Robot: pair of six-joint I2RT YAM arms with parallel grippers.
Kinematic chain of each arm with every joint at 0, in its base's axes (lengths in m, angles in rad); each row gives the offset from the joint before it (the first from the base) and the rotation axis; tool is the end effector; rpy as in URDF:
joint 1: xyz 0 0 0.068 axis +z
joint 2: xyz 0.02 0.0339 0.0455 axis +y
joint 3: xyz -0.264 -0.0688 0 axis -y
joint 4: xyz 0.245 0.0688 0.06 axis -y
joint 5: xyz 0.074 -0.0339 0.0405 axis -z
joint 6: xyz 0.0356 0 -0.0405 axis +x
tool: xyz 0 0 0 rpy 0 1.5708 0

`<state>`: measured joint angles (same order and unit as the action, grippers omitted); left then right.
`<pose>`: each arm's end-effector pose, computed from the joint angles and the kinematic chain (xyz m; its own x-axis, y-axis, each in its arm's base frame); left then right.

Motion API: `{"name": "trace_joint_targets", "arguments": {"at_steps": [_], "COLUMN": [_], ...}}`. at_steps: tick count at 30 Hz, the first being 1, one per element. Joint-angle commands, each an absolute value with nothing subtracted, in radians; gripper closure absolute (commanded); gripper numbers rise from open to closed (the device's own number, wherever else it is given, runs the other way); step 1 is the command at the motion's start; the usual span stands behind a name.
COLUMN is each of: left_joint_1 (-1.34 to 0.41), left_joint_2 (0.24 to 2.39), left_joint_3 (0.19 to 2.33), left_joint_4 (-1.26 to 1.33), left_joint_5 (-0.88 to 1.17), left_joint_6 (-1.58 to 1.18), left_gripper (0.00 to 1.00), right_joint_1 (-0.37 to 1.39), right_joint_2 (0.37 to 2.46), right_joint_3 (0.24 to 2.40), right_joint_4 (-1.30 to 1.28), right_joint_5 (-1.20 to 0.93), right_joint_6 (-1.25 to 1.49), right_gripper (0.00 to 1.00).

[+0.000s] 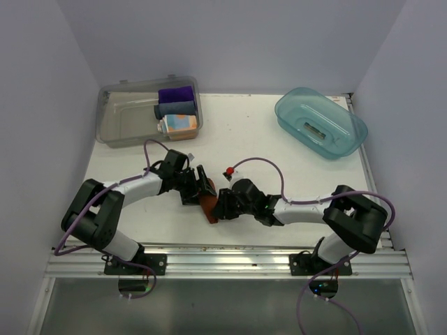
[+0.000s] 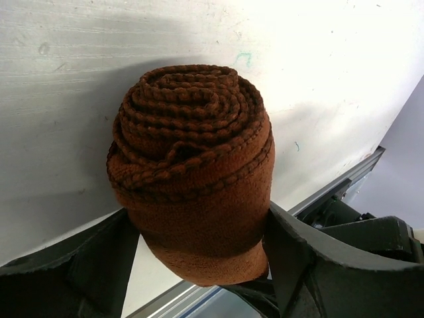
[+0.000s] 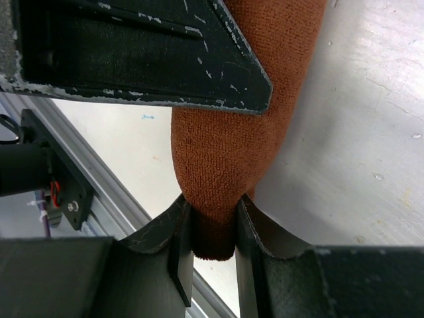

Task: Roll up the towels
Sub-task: Roll the towel, then place the rolled towel into the container

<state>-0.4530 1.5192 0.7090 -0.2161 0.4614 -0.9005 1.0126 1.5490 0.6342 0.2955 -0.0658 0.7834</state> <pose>0.2391 -0.1340 0.1505 -0.9474 -0.3193 -0.0234 -0.2304 0.7308 -0.6425 0.1571 0.2561 0.1563 -0.8351 -0.0079 -0.5500 -0.4028 0.6897 0.6017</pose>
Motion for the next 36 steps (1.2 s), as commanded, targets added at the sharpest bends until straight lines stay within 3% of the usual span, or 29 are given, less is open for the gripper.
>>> {"name": "trace_joint_targets", "arguments": {"at_steps": [1, 9, 18, 20, 21, 22, 24, 25, 27, 29, 36], "left_joint_1": [-0.457, -0.459, -0.460, -0.460, -0.460, -0.460, -0.460, -0.460, -0.460, -0.460, -0.459], "left_joint_2": [1.523, 1.531, 1.543, 1.552, 1.557, 1.559, 1.565, 1.565, 1.559, 1.551, 1.532], "left_joint_3": [0.745, 0.752, 0.749, 0.749, 0.750, 0.750, 0.755, 0.758, 0.767, 0.779, 0.818], "left_joint_4": [-0.196, -0.202, -0.195, -0.189, -0.184, -0.183, -0.183, -0.184, -0.198, -0.207, -0.265], "left_joint_5": [0.465, 0.454, 0.443, 0.442, 0.443, 0.442, 0.446, 0.446, 0.440, 0.434, 0.420], "left_joint_6": [-0.905, -0.904, -0.899, -0.900, -0.903, -0.904, -0.905, -0.905, -0.905, -0.904, -0.902], "left_gripper": [0.25, 0.28, 0.22, 0.31, 0.45, 0.50, 0.63, 0.65, 0.70, 0.71, 0.73], "right_joint_1": [0.999, 0.979, 0.973, 0.970, 0.971, 0.969, 0.968, 0.966, 0.965, 0.963, 0.950], "right_joint_2": [1.562, 1.591, 1.620, 1.621, 1.621, 1.623, 1.621, 1.618, 1.593, 1.554, 1.266], "right_joint_3": [0.611, 0.591, 0.577, 0.575, 0.574, 0.572, 0.575, 0.575, 0.578, 0.600, 0.589], "right_joint_4": [0.373, 0.445, 0.488, 0.491, 0.492, 0.494, 0.485, 0.482, 0.447, 0.340, 0.028], "right_joint_5": [-0.132, -0.186, -0.212, -0.215, -0.215, -0.216, -0.218, -0.218, -0.203, -0.167, 0.000], "right_joint_6": [0.833, 0.870, 0.891, 0.891, 0.893, 0.894, 0.893, 0.891, 0.882, 0.844, 0.733], "right_gripper": [0.84, 0.85, 0.85, 0.85, 0.84, 0.82, 0.74, 0.55, 0.30, 0.23, 0.15]}}
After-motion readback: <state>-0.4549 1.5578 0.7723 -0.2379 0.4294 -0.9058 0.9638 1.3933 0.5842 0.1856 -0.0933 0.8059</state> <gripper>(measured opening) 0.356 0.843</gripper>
